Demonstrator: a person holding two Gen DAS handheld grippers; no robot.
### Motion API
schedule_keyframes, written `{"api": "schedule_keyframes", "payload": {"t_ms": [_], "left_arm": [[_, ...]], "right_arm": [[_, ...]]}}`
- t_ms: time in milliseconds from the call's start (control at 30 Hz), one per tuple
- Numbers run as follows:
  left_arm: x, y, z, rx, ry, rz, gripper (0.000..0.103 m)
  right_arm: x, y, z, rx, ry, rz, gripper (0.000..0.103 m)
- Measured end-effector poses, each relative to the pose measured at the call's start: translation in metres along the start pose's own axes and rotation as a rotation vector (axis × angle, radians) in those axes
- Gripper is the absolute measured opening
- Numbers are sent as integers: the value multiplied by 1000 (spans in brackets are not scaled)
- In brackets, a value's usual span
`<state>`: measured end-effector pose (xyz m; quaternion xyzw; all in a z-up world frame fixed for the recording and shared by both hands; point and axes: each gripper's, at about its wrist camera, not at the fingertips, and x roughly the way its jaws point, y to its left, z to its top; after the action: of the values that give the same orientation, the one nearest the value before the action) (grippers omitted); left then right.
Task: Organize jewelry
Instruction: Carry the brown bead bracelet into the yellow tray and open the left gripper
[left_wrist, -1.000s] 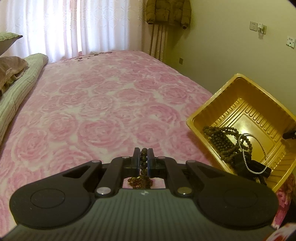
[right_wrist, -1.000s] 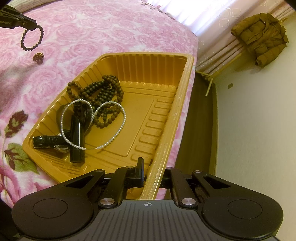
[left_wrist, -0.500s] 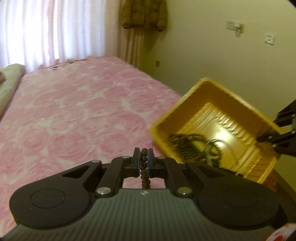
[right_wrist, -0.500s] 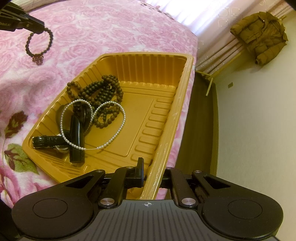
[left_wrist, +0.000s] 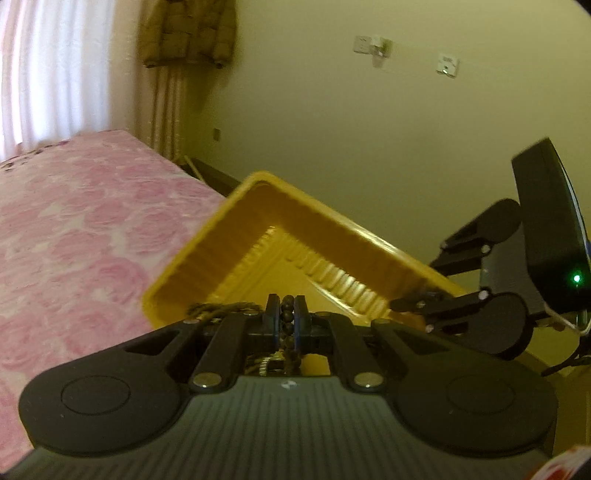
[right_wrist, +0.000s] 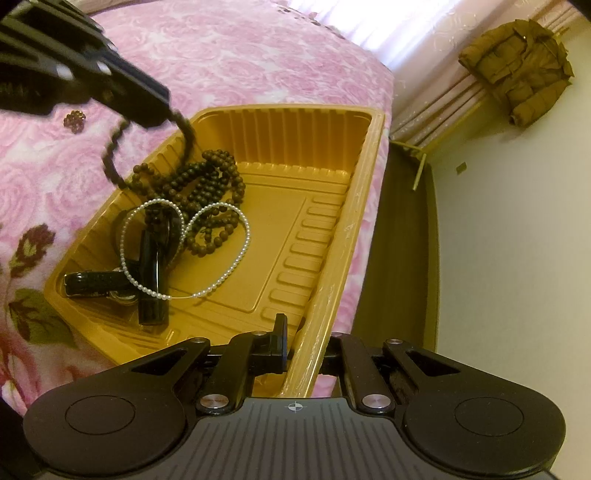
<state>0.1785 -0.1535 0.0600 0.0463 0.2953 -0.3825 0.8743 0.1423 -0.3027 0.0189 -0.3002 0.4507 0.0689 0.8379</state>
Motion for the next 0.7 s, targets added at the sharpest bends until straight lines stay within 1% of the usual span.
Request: {"api": "schedule_keyframes", "payload": {"t_ms": [167, 400, 467, 500, 633, 700], "left_arm": [[19, -11, -3, -11, 29, -34, 6], [34, -11, -8, -39, 87, -65, 7], [32, -8, -9, -59, 78, -67, 17], [31, -6, -8, -67, 71, -64, 20], [18, 10, -8, -72, 52, -19, 20], [8, 25, -11, -86, 43, 23, 20]], "right_arm": [[-1, 0, 0, 3, 0, 2, 8], [0, -1, -1, 8, 6, 1, 8], [0, -1, 0, 9, 5, 2, 8], [0, -1, 0, 9, 4, 3, 8], [0, 0, 0, 10, 4, 3, 8], [0, 0, 0, 10, 4, 2, 8]]}}
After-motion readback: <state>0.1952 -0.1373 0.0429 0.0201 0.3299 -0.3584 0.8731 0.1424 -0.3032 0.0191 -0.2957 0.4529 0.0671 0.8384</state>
